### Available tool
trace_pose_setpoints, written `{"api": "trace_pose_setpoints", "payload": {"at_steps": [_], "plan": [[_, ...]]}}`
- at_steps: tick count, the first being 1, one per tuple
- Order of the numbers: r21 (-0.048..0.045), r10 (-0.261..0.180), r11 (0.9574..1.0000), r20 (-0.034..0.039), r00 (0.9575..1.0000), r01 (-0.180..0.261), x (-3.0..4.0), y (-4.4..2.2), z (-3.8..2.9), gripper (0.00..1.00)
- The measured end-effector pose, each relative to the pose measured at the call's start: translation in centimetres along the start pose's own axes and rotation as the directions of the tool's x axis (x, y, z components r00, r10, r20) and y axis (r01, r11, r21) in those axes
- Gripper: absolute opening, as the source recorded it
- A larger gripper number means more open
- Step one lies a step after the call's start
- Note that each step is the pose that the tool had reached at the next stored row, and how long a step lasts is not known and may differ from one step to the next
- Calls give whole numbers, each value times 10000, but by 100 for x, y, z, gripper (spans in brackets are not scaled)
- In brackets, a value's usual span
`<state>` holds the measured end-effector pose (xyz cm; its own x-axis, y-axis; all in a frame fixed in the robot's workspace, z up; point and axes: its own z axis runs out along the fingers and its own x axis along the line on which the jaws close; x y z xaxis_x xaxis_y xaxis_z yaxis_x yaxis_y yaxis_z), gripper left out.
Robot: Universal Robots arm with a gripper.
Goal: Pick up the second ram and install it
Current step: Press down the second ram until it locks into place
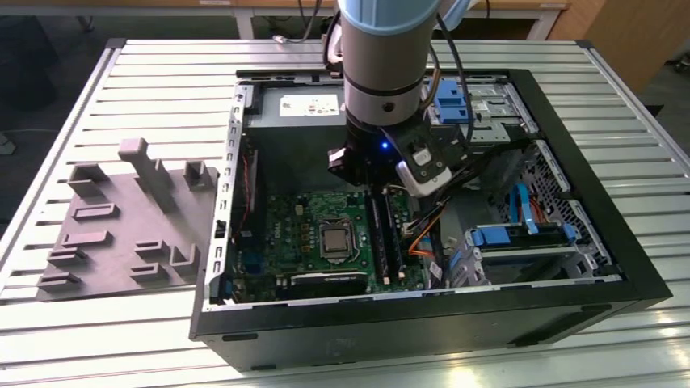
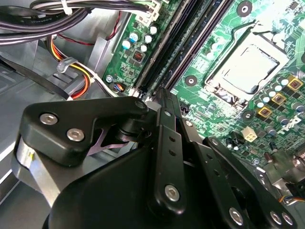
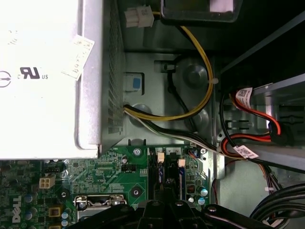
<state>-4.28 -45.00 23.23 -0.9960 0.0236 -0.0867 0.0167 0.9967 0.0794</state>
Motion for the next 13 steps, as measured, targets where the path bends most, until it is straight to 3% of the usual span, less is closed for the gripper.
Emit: {"api": "trace_pose_setpoints", "payload": {"at_steps": [13], "plan": [[2,0,10000,-1,10000,0,-3,14,4,11]]}}
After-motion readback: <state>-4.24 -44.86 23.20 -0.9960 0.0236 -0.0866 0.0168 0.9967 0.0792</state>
